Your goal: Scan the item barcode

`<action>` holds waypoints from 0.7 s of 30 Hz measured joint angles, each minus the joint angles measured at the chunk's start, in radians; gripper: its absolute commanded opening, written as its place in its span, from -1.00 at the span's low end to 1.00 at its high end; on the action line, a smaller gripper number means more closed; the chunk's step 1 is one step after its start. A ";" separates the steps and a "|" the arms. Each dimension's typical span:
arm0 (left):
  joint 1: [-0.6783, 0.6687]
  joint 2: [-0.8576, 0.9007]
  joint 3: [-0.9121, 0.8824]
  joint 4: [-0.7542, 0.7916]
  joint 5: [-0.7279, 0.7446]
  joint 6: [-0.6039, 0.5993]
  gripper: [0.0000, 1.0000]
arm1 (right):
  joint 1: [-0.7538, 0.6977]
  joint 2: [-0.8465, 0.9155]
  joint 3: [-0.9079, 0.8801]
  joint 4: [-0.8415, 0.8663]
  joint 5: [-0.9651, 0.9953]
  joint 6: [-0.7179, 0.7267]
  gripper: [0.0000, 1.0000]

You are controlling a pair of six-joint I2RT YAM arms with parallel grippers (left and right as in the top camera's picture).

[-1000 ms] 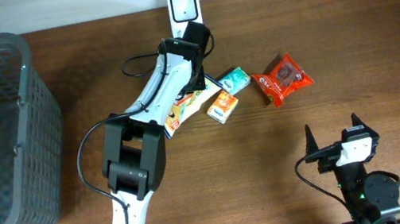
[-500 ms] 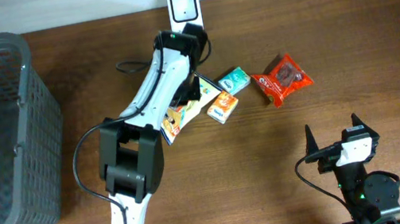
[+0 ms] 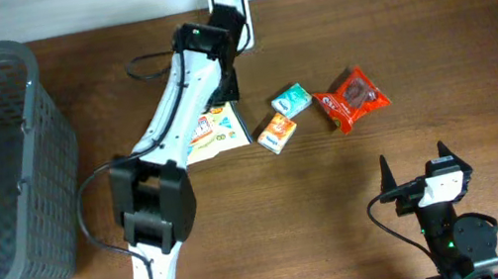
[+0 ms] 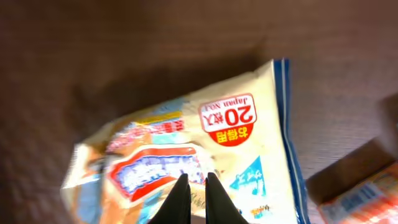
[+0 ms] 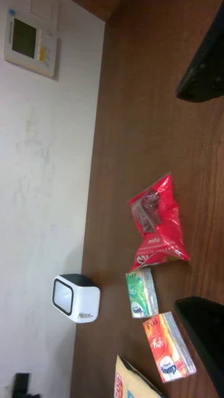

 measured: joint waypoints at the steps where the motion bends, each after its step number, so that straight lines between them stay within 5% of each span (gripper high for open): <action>1: 0.000 0.040 -0.020 0.010 0.026 -0.001 -0.98 | 0.000 0.000 0.000 0.000 0.000 0.000 0.97; 6: -0.002 0.135 -0.035 0.082 0.304 0.082 -0.87 | 0.000 0.000 0.000 0.000 0.000 0.000 0.97; 10: -0.074 0.135 -0.035 0.142 0.423 0.188 -1.00 | 0.000 0.000 0.000 0.000 0.000 0.000 0.97; 15: -0.082 0.149 0.100 0.022 0.454 0.308 -1.00 | 0.000 0.000 0.000 0.000 0.000 0.000 0.97; 21: 0.064 0.149 0.231 -0.073 0.353 0.287 -1.00 | 0.000 0.000 0.000 0.000 0.000 0.000 0.97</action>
